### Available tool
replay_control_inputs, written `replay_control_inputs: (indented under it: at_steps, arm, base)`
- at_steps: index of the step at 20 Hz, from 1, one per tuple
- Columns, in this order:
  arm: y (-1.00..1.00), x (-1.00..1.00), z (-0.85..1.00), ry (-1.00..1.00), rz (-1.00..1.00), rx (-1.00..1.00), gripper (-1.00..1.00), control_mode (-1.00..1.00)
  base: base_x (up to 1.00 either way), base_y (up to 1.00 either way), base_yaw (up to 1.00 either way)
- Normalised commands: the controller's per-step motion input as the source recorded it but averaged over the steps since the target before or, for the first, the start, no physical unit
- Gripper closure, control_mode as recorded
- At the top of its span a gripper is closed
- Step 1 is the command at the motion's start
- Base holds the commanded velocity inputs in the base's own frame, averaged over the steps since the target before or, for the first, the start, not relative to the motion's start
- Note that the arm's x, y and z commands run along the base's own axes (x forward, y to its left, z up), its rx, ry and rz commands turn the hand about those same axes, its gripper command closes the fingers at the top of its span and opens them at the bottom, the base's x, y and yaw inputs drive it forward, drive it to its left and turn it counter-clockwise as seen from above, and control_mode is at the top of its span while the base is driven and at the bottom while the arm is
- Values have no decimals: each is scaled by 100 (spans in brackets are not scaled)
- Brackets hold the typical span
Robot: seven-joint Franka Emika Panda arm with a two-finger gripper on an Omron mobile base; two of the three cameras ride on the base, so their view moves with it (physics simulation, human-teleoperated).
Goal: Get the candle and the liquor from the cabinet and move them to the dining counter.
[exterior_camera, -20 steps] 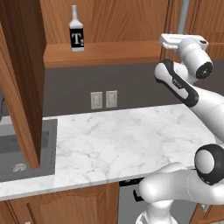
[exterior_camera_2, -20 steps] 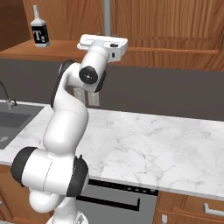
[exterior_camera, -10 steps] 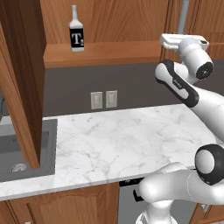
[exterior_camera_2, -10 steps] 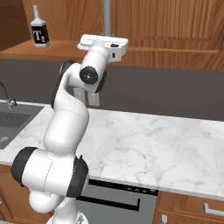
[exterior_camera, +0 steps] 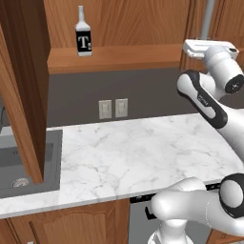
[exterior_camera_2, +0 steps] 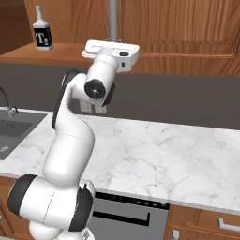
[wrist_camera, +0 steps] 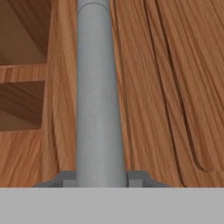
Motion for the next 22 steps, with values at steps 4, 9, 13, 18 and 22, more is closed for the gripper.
replay_control_inputs:
  at_steps: [4,9,13,18,22]
  arm:
    - [-68,-71,7,0,0,0,100,-100]
    - [-72,-69,12,0,0,0,100,-100]
    - [-74,-68,17,0,0,0,100,-100]
    - [-74,-69,18,0,0,0,100,-100]
    - [-77,-74,19,1,0,0,100,-100]
  base:
    - [0,0,0]
    - [0,0,0]
    - [0,0,0]
    - [0,0,0]
    - [0,0,0]
